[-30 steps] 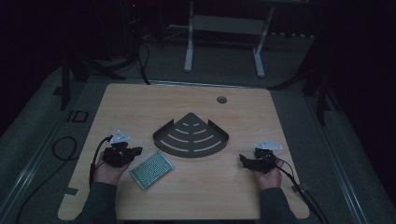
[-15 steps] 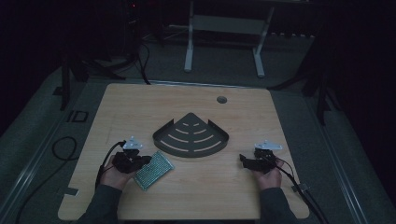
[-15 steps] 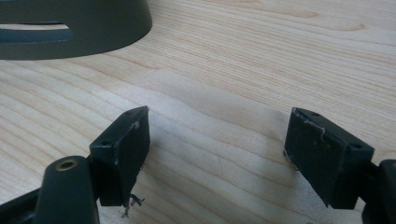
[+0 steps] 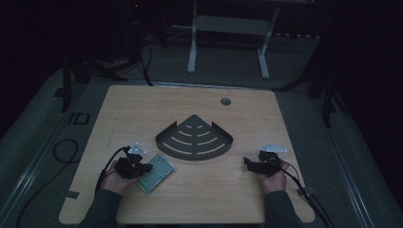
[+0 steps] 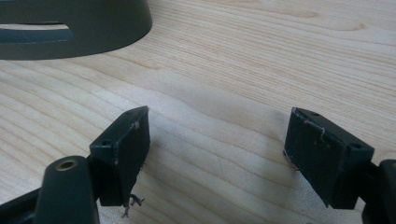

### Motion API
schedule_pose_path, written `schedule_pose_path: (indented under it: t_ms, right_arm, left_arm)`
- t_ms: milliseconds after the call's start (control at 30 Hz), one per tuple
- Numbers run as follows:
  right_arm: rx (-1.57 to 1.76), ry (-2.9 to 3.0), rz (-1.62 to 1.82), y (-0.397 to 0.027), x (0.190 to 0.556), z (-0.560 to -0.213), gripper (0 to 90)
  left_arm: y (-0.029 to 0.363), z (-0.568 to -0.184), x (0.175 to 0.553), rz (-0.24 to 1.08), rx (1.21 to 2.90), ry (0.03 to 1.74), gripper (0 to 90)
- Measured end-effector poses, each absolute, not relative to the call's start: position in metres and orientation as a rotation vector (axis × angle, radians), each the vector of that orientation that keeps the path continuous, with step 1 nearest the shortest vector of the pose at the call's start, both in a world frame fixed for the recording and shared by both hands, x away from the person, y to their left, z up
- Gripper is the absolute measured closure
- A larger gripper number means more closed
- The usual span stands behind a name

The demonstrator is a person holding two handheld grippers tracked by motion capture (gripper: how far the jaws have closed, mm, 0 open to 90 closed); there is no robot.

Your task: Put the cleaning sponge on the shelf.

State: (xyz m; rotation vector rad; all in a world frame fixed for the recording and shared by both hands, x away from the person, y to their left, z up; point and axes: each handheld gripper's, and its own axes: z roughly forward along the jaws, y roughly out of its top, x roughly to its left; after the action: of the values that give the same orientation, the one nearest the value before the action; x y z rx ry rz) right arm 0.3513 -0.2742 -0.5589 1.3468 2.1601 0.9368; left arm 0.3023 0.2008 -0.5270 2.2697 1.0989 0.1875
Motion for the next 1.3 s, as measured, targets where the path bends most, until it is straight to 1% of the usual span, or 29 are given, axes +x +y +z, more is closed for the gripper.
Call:
schedule_pose_path:
  t_ms: [300, 400, 433, 500, 767, 967, 1200, 1300]
  right_arm:
    - [1.347, 2.16, 0.937, -0.274, 0.351, -0.559, 21.7]
    - [1.348, 2.16, 0.937, -0.274, 0.351, -0.559, 21.7]
    - [1.347, 2.16, 0.937, -0.274, 0.351, -0.559, 21.7]
    - [1.347, 2.16, 0.937, -0.274, 0.351, -0.559, 21.7]
    - [1.347, 2.16, 0.937, -0.274, 0.351, -0.559, 21.7]
    - [1.348, 2.159, 0.938, -0.274, 0.351, -0.559, 21.7]
    - [1.347, 2.159, 0.938, -0.274, 0.351, -0.559, 21.7]
    - [1.348, 2.159, 0.938, -0.274, 0.351, -0.559, 21.7]
  left_arm:
    - [0.219, -0.525, 0.301, 0.195, 2.307, 1.103, 90.0]
    - [0.226, -0.525, 0.303, 0.192, 2.295, 1.125, 89.7]
    - [0.228, -0.524, 0.304, 0.183, 2.288, 1.131, 88.6]
    - [0.231, -0.523, 0.305, 0.173, 2.276, 1.141, 83.3]
    - [0.239, -0.513, 0.312, 0.162, 2.256, 1.164, 74.7]
    - [0.24, -0.507, 0.32, 0.167, 2.263, 1.17, 70.8]
    - [0.24, -0.505, 0.331, 0.139, 2.298, 1.187, 66.3]
    - [0.239, -0.506, 0.335, 0.123, 2.306, 1.197, 65.9]
